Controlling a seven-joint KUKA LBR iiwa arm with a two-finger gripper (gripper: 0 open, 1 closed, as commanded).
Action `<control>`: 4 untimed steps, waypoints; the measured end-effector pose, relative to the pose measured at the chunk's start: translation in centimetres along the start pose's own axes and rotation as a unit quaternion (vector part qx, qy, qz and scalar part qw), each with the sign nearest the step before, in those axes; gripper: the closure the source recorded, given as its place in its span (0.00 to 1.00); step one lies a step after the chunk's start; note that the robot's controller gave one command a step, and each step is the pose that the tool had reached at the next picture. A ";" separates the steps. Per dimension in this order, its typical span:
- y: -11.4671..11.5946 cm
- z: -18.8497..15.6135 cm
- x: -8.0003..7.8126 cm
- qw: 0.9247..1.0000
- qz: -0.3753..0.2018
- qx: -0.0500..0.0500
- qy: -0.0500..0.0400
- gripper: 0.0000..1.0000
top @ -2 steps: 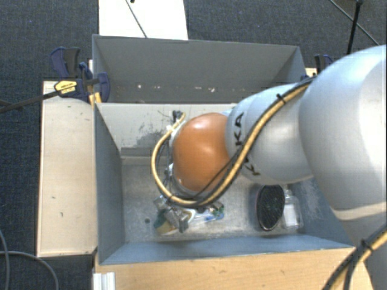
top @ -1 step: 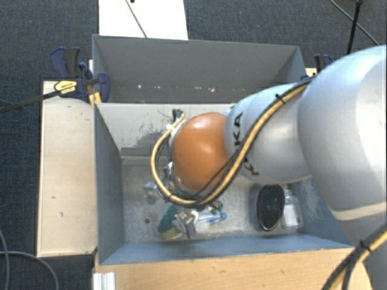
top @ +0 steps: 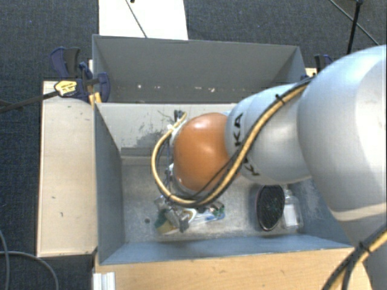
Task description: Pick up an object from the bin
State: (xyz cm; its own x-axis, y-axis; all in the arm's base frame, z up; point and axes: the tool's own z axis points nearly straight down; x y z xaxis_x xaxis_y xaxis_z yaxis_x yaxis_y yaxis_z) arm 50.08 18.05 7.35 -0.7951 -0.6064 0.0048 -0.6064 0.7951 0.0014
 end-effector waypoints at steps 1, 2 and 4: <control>0.0 0.0 -0.3 1.000 0.001 0.001 -0.008 0.00; 0.0 0.0 0.0 1.000 -0.002 0.000 -0.001 1.00; 0.0 0.0 0.0 1.000 0.002 0.000 -0.001 1.00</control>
Offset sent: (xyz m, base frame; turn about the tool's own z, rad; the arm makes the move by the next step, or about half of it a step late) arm 0.0000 0.0000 0.0000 0.0000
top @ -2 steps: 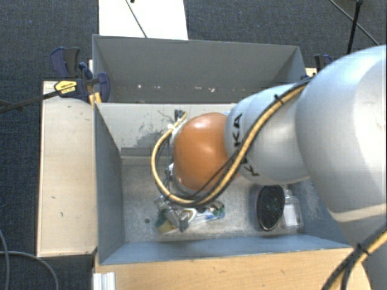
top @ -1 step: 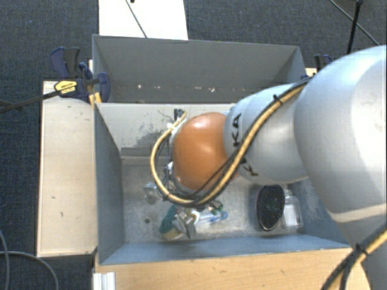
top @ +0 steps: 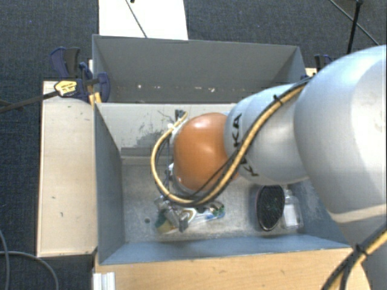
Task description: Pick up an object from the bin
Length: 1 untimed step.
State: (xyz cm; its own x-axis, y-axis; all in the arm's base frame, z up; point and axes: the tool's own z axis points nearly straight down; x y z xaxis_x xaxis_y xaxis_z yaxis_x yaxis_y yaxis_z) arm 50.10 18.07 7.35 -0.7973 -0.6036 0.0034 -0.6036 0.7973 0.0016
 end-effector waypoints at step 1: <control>0.0 0.1 -0.2 1.000 0.000 0.001 -0.006 0.00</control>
Offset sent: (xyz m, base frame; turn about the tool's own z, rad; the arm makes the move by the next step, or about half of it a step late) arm 0.0000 0.0000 0.0000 0.0000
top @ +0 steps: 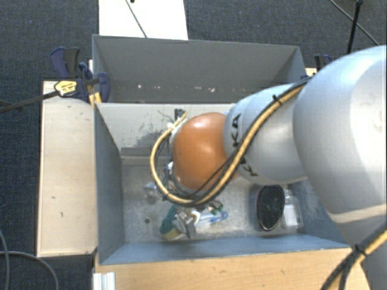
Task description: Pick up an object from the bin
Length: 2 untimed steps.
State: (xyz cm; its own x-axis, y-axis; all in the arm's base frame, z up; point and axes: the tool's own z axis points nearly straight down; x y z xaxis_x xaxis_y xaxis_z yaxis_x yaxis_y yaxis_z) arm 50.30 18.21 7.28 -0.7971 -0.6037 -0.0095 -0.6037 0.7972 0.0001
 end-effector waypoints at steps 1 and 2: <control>0.0 -0.1 0.2 1.000 -0.005 -0.001 0.005 1.00; 0.0 0.0 0.0 1.000 -0.004 0.000 0.000 0.00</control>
Offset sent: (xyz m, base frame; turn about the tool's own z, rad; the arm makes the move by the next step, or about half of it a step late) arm 0.0000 0.0000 0.0000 0.0000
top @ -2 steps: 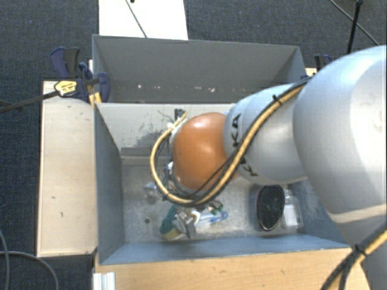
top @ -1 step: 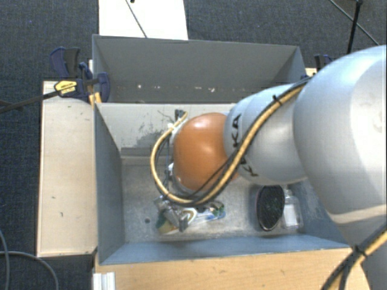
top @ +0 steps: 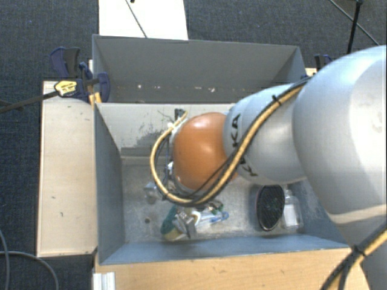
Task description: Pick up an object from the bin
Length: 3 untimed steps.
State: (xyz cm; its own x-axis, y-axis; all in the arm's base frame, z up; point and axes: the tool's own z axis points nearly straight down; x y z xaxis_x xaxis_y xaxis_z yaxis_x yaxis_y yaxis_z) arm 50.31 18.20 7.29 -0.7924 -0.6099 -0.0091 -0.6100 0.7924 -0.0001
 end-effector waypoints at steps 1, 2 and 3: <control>0.0 0.0 0.2 1.000 0.001 -0.001 0.005 1.00; 0.0 0.0 0.0 1.000 0.002 0.000 0.000 0.00; 0.0 0.0 0.2 1.000 0.002 -0.001 0.004 1.00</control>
Offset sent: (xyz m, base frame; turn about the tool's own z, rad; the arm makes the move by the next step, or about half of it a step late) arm 0.0000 0.0000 0.0000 0.0000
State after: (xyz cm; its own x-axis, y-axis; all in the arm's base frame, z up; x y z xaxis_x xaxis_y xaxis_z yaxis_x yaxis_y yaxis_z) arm 50.14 18.08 7.25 -0.7947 -0.6070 -0.0003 -0.6070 0.7947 0.0010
